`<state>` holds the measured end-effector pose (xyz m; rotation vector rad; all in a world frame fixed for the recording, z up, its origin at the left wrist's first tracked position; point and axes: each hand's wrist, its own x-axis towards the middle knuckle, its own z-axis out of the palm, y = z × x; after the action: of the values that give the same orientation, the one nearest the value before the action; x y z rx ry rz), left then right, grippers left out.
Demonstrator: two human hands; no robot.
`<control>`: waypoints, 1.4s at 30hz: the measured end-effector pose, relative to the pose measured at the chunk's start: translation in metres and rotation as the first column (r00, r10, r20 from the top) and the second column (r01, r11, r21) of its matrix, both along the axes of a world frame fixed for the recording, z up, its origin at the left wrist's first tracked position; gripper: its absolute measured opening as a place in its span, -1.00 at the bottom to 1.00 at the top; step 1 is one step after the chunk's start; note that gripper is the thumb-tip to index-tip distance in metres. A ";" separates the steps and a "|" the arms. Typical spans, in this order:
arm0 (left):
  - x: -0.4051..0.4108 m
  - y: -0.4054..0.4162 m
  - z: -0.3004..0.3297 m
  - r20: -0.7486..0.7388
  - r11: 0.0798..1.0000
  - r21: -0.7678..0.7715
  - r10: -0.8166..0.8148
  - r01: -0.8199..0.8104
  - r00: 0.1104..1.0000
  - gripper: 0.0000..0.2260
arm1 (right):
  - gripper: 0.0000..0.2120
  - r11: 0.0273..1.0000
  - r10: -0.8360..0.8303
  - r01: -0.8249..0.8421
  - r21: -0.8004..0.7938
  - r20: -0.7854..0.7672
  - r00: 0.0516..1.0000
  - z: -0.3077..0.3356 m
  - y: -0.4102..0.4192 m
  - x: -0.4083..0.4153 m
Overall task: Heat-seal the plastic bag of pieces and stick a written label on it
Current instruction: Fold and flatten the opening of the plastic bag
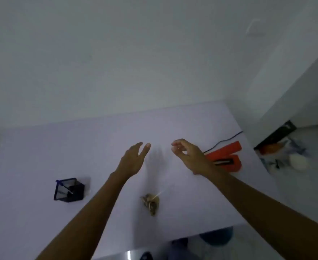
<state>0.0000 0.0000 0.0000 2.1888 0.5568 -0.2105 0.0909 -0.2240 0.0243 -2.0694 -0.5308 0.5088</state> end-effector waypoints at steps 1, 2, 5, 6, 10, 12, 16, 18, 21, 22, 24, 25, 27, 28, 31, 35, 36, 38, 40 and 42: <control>-0.005 -0.005 -0.017 -0.068 0.998 -0.041 0.052 -0.055 0.996 -0.16 | -0.80 1.000 -0.023 0.021 -0.021 -0.083 0.996 -0.023 -0.003 -0.004; -0.008 -0.007 -0.036 -0.122 0.993 -0.074 0.081 -0.090 0.989 -0.22 | -0.84 0.998 -0.053 0.045 -0.051 -0.160 0.986 -0.043 -0.004 -0.006; -0.041 -0.026 -0.092 -0.312 0.983 -0.118 0.098 -0.141 0.945 -0.38 | -0.85 0.976 -0.218 0.186 -0.116 -0.420 0.881 -0.110 -0.015 -0.037; -0.049 -0.032 -0.108 -0.343 0.987 -0.123 0.057 -0.105 0.938 -0.46 | -0.81 0.962 -0.271 0.207 -0.179 -0.505 0.820 -0.123 -0.017 -0.047; -0.066 -0.052 -0.145 -0.369 0.999 -0.043 -0.008 -0.008 0.929 -0.88 | -0.67 0.919 -0.208 -0.133 -0.371 -0.743 0.636 -0.168 -0.022 -0.086; -0.069 -0.058 -0.147 -0.332 0.998 -0.012 0.050 -0.057 0.942 -0.79 | -0.66 0.915 -0.239 -0.106 -0.389 -0.736 0.633 -0.183 -0.018 -0.099; -0.068 -0.063 -0.149 -0.353 0.988 -0.026 0.136 -0.155 0.926 -0.67 | -0.84 0.948 -0.298 0.118 -0.294 -0.701 0.647 -0.196 -0.012 -0.099; -0.069 -0.064 -0.150 -0.335 0.983 -0.046 0.150 -0.175 0.930 -0.74 | -0.87 0.963 -0.232 0.083 -0.256 -0.636 0.736 -0.197 -0.016 -0.094; -0.071 -0.067 -0.147 -0.256 0.980 -0.073 0.160 -0.184 0.953 -0.87 | -0.92 0.981 -0.144 0.061 -0.183 -0.482 0.864 -0.196 -0.029 -0.087; -0.074 -0.068 -0.146 -0.212 0.982 -0.082 0.152 -0.173 0.965 -0.90 | -0.93 0.985 -0.127 0.064 -0.161 -0.421 0.898 -0.196 -0.034 -0.085; -0.081 -0.069 -0.144 -0.107 0.986 -0.082 0.134 -0.143 0.985 -0.94 | -0.94 0.990 -0.106 0.068 -0.124 -0.326 0.939 -0.192 -0.043 -0.082; -0.085 -0.070 -0.142 -0.062 0.988 -0.079 0.131 -0.136 0.989 -0.94 | -0.95 0.992 -0.106 0.081 -0.094 -0.307 0.946 -0.190 -0.048 -0.083; -0.092 -0.070 -0.142 0.001 0.989 -0.084 0.125 -0.125 0.992 -0.91 | -0.93 0.993 -0.121 0.115 -0.038 -0.304 0.945 -0.187 -0.056 -0.084; -0.095 -0.071 -0.142 0.007 0.990 -0.088 0.110 -0.109 0.994 -0.88 | -0.90 0.992 -0.127 0.125 -0.027 -0.304 0.944 -0.187 -0.060 -0.085; -0.101 -0.072 -0.152 -0.057 0.990 -0.116 0.068 -0.075 0.996 -0.78 | -0.79 0.993 -0.119 0.112 -0.040 -0.312 0.943 -0.191 -0.067 -0.089; -0.096 -0.077 -0.155 -0.047 0.988 -0.128 0.080 -0.085 0.996 -0.73 | -0.83 0.991 -0.132 0.135 -0.013 -0.303 0.944 -0.195 -0.064 -0.086; -0.094 -0.079 -0.153 -0.034 0.989 -0.122 0.074 -0.078 0.997 -0.73 | -0.85 0.991 -0.132 0.135 -0.008 -0.299 0.945 -0.195 -0.063 -0.084; -0.091 -0.081 -0.152 -0.023 0.992 -0.100 0.072 -0.074 0.997 -0.75 | -0.88 0.994 -0.109 0.109 -0.016 -0.295 0.949 -0.196 -0.061 -0.080; -0.090 -0.081 -0.154 -0.014 0.992 -0.086 0.091 -0.092 0.996 -0.77 | -0.87 0.998 -0.069 0.067 -0.020 -0.309 0.949 -0.197 -0.058 -0.077; -0.091 -0.082 -0.157 -0.005 0.992 -0.073 0.106 -0.106 0.994 -0.80 | -0.85 1.000 -0.021 0.018 -0.011 -0.300 0.954 -0.200 -0.055 -0.074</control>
<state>-0.0912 -0.0823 -0.1567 2.0821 0.6549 -0.1729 0.0167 -0.2786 -0.1753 -1.9548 -0.3280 0.7988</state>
